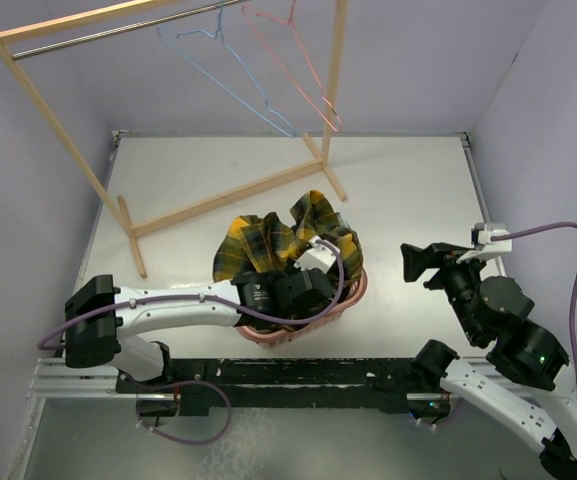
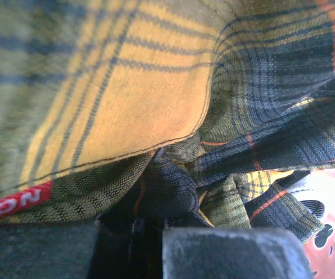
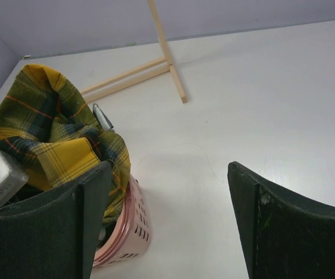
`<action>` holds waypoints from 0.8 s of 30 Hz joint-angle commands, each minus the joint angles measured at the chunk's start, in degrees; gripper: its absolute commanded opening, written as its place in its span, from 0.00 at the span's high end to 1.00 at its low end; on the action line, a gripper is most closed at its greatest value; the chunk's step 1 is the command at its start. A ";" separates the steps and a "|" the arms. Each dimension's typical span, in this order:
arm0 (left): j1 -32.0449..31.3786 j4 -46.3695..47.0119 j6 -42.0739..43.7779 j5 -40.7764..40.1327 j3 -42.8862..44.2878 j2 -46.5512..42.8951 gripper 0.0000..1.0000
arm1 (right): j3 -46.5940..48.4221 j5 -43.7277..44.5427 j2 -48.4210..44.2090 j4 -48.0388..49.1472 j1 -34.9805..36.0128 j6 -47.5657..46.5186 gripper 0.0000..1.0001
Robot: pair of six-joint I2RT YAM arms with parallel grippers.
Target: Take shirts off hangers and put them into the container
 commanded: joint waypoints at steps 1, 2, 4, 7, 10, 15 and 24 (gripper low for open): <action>-0.54 6.89 -3.22 12.83 -5.23 1.92 0.98 | 1.22 0.75 0.62 1.85 -0.01 -0.12 0.17; -0.49 8.21 -3.96 14.14 -6.32 1.79 0.97 | 1.18 0.75 0.74 1.85 -0.01 -0.07 0.17; -0.58 10.77 -5.24 16.93 -8.46 1.77 0.96 | 0.98 0.75 0.88 1.93 0.00 0.15 0.17; -0.61 14.27 -8.25 20.26 -11.60 3.00 0.95 | 0.75 0.75 1.02 2.01 -0.01 0.55 0.17; -1.07 16.25 -10.35 21.85 -13.59 6.34 0.94 | 0.61 0.75 1.15 2.11 0.00 0.72 0.17; -3.73 15.44 -10.68 19.32 -12.45 9.71 0.72 | 0.78 0.67 1.32 1.89 -0.01 0.72 0.17; -4.71 5.42 -9.82 6.86 -6.07 3.64 0.20 | 0.88 0.75 1.41 1.93 0.01 0.81 0.17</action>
